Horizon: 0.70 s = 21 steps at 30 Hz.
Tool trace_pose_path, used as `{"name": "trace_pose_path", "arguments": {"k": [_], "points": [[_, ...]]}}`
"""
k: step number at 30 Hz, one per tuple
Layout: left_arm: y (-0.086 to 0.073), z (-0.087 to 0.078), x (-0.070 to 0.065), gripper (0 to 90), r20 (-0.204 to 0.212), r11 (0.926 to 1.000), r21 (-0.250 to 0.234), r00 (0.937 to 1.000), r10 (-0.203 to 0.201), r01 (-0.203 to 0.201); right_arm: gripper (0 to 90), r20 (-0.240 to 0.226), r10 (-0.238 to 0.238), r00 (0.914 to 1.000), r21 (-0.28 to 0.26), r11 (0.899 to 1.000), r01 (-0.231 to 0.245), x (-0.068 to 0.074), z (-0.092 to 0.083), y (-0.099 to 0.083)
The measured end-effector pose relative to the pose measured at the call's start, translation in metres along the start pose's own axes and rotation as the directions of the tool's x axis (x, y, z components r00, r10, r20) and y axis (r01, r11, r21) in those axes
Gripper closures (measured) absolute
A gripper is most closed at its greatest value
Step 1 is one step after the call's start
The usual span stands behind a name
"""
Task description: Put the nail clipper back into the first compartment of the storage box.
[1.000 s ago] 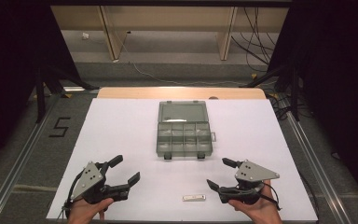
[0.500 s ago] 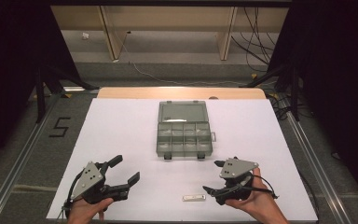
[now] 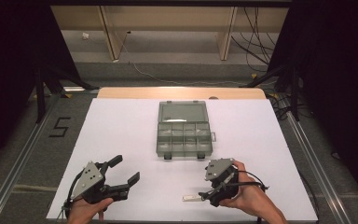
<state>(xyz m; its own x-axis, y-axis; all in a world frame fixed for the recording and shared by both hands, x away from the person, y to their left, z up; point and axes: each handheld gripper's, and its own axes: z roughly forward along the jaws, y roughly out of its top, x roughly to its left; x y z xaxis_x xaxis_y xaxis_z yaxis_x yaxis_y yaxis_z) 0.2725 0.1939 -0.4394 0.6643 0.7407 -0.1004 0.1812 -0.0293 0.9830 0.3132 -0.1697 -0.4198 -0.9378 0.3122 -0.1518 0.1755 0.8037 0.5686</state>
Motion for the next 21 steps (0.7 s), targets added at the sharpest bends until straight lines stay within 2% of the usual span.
{"name": "trace_pose_path", "arguments": {"k": [8, 14, 21], "points": [[0.000, 0.000, 0.000, 16.0, 0.000, 1.0000, 0.005, 1.0000, 0.000, 0.000, 29.4, -0.062, -0.065, 0.9960, 0.091, 0.993, 0.070, 0.002, 0.013, 0.004], [0.000, 0.000, 0.000, 16.1, -0.002, 1.0000, 0.009, 1.0000, -0.002, 0.002, 33.4, -0.126, -0.083, 0.9886, 0.170, 0.980, 0.104, 0.005, 0.024, 0.005], [0.000, 0.000, 0.000, 16.0, -0.001, 0.9999, 0.010, 1.0000, -0.001, 0.001, 39.8, -0.151, -0.103, 0.9832, 0.194, 0.972, 0.131, 0.005, 0.032, 0.006]]}}
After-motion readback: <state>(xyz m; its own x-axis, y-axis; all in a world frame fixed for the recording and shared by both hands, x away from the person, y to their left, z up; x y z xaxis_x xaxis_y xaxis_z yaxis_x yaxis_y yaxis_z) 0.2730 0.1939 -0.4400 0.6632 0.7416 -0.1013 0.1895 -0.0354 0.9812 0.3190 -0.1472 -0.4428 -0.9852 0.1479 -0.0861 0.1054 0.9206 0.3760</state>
